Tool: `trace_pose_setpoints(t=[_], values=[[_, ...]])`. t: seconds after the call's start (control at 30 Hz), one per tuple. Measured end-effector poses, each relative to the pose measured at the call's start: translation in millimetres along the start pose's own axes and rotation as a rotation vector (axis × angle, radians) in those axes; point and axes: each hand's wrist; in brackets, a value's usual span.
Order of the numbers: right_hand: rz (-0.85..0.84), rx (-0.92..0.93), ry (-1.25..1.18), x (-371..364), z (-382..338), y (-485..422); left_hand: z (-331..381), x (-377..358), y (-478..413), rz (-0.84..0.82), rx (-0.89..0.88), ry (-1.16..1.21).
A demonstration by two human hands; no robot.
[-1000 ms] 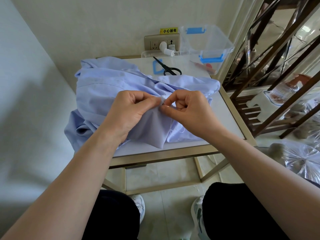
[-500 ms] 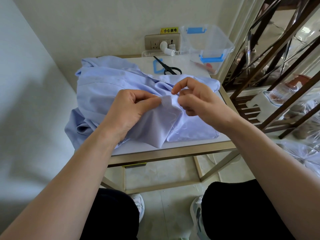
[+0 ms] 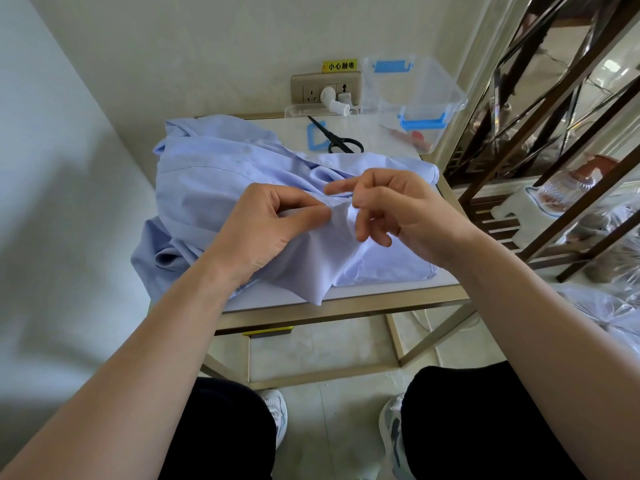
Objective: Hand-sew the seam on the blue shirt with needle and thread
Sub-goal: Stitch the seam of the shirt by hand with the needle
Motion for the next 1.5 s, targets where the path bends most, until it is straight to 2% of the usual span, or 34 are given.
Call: trace_pose_setpoints(t=[0.1, 0.43, 0.6, 0.77, 0.87, 1.03, 1.17, 1.3, 1.5], values=[[-0.128, -0.069, -0.013, -2, 5, 0, -2, 1, -1, -0.033, -0.056, -0.054], [-0.031, -0.036, 0.003, 7, 12, -2, -2, 24, 3, -0.225, -0.055, -0.083], [-0.004, -0.029, 0.029, 8, 11, -1, -7, 39, 3, -0.185, -0.083, -0.187], [0.033, -0.021, 0.054, 8, 12, -2, -12, 35, -1, -0.058, -0.183, -0.315], [0.049, -0.012, 0.071, 8, 13, -3, -12, 31, -1, -0.025, -0.158, -0.384], [0.065, 0.005, 0.068, 7, 13, -4, -7, 25, 2, -0.072, -0.137, -0.245], [0.093, 0.021, 0.079, 6, 12, -3, -1, 22, 3, 0.076, -0.209, -0.169], [0.103, 0.041, 0.114, 6, 11, -1, 2, 24, 2, 0.084, -0.148, -0.051], [0.115, 0.084, 0.154, 6, 8, 4, 3, 20, 0, 0.128, -0.121, -0.123]])
Point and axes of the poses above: each hand's wrist, its own y-axis away from the middle knuckle, its own x-axis out of the back of the hand, z = x × y, and after that the axes turned 4 degrees about -y, right-handed
